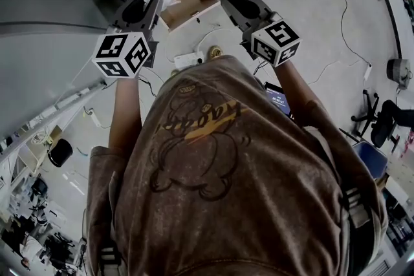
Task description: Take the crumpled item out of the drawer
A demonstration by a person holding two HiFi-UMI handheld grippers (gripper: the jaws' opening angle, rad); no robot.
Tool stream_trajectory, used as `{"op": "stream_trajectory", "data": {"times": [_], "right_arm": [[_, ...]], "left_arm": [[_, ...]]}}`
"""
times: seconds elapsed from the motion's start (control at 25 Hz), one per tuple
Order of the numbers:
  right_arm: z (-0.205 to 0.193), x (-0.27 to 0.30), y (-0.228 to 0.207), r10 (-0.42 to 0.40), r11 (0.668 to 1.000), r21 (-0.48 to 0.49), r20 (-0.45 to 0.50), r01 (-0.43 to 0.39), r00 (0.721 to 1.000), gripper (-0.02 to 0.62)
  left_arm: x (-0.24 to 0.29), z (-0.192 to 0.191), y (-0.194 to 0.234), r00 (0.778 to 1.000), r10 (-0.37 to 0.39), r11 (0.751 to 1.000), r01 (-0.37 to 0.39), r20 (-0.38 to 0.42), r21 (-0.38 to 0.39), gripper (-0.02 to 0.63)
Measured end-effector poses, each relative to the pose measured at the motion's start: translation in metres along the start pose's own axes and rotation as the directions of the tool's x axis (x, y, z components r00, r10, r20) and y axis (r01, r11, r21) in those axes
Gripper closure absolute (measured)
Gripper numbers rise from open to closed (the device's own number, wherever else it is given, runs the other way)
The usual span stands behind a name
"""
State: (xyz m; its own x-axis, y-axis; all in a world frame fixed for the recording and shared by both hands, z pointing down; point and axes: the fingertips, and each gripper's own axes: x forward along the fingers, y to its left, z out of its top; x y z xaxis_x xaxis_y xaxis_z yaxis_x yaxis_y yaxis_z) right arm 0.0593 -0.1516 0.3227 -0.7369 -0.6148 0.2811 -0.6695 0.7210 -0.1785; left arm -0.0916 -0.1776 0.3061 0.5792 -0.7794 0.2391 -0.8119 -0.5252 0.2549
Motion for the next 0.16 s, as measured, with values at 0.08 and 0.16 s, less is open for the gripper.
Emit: {"op": "stream_trajectory", "data": {"times": [0.08,0.16], "right_arm": [[0.0010,0.0004,-0.0008,0.000,1.000,0.000,0.001,0.000,1.000,0.598],[0.0012,0.0011,-0.0010,0.002,1.000,0.001,0.000,-0.002,1.000,0.598]], "left_arm": [[0.0005,0.0000,-0.0005,1.000,-0.001,1.000,0.001,0.001,-0.006,0.491],[0.0009,-0.0003,-0.0014,1.000,-0.002,1.000,0.002,0.001,-0.011,0.491]]}}
